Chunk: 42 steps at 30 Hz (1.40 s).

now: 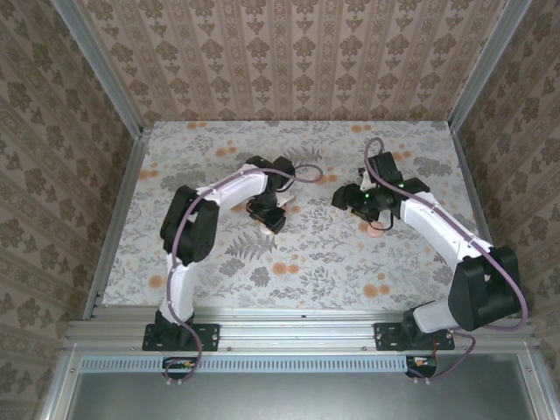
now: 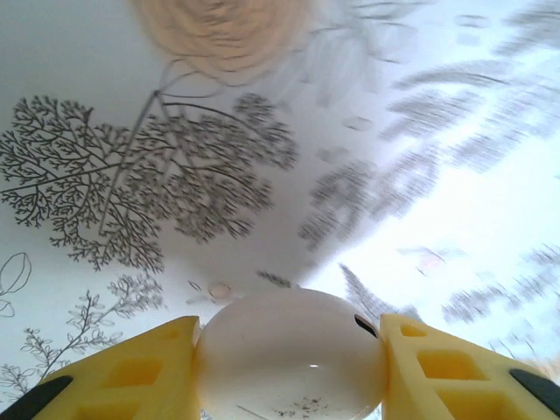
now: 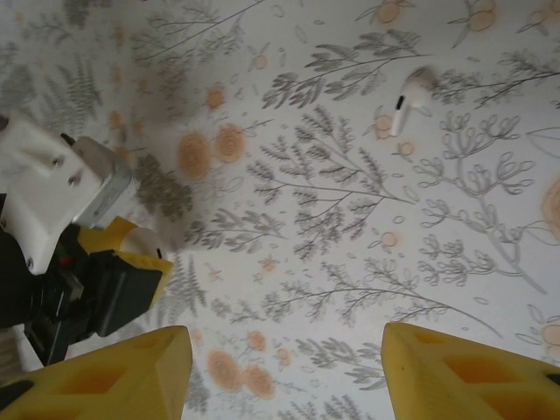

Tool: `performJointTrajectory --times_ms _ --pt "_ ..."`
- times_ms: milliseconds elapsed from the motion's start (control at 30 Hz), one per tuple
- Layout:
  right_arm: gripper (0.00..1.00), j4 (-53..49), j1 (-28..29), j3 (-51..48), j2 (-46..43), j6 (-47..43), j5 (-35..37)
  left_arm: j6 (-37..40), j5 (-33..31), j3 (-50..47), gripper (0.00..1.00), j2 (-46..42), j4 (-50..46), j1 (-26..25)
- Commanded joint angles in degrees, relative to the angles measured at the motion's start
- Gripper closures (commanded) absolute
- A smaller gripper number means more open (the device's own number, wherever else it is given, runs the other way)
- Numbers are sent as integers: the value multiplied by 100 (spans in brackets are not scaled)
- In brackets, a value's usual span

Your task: Insert the wireless bluetooth earbuds into the charging case

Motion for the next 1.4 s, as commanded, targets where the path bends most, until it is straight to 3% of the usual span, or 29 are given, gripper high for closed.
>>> performJointTrajectory --times_ms 0,200,367,633,867,1367 --pt "41 339 -401 -257 -92 -127 -1360 1327 781 -373 63 -814 397 -206" --pt "45 182 -720 -256 61 -579 -3193 2638 1225 -1620 64 -2238 1877 -554" --pt "50 -287 -685 -325 322 -869 -3994 3537 1519 -2539 68 -3228 2872 -803" --pt "52 -207 -118 -487 136 -677 -4041 4568 946 -2929 71 -3544 2992 -1422" --pt "53 121 322 -743 -65 -207 -3558 4503 922 -2941 71 -3559 3166 -1517" --pt "57 1161 626 -1130 -92 660 -3775 4229 876 -3108 72 -3703 3604 -1584"
